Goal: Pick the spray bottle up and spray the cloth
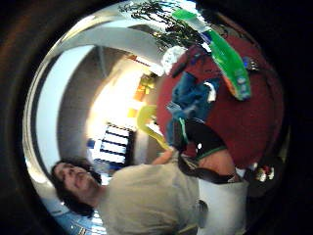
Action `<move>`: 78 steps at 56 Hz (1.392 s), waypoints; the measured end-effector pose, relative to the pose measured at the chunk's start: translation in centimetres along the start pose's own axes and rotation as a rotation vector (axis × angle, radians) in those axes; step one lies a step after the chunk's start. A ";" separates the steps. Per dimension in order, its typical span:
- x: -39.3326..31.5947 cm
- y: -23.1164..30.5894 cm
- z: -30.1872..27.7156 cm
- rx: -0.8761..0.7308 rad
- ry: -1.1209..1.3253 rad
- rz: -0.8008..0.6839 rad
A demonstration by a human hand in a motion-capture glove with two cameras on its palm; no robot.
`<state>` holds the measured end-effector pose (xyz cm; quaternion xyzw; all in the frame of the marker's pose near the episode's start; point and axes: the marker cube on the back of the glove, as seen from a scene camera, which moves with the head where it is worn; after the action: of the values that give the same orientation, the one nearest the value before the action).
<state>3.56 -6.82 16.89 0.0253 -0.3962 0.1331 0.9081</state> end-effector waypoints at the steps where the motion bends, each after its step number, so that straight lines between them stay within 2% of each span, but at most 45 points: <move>1: -0.1 0.3 0.6 0.011 -0.054 0.000; 7: 0.5 -3.0 2.1 0.049 -0.302 0.054; 13: 0.9 -6.1 3.5 0.093 -0.399 0.109; 33: 1.9 -15.6 5.6 0.259 -0.442 0.113; 40: 2.1 -18.1 6.3 0.332 -0.434 0.157; 49: 2.1 -20.5 7.1 0.280 -0.430 0.162; 53: 2.0 -20.6 6.9 0.239 -0.462 0.170; 58: 1.9 -19.7 6.4 0.266 -0.498 0.140; 67: 0.6 -15.9 2.4 0.218 -0.551 0.023; 78: -2.9 -12.8 -2.1 -0.059 -0.407 0.069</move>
<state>6.51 -19.51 14.08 0.0117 -0.5758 0.1447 0.8046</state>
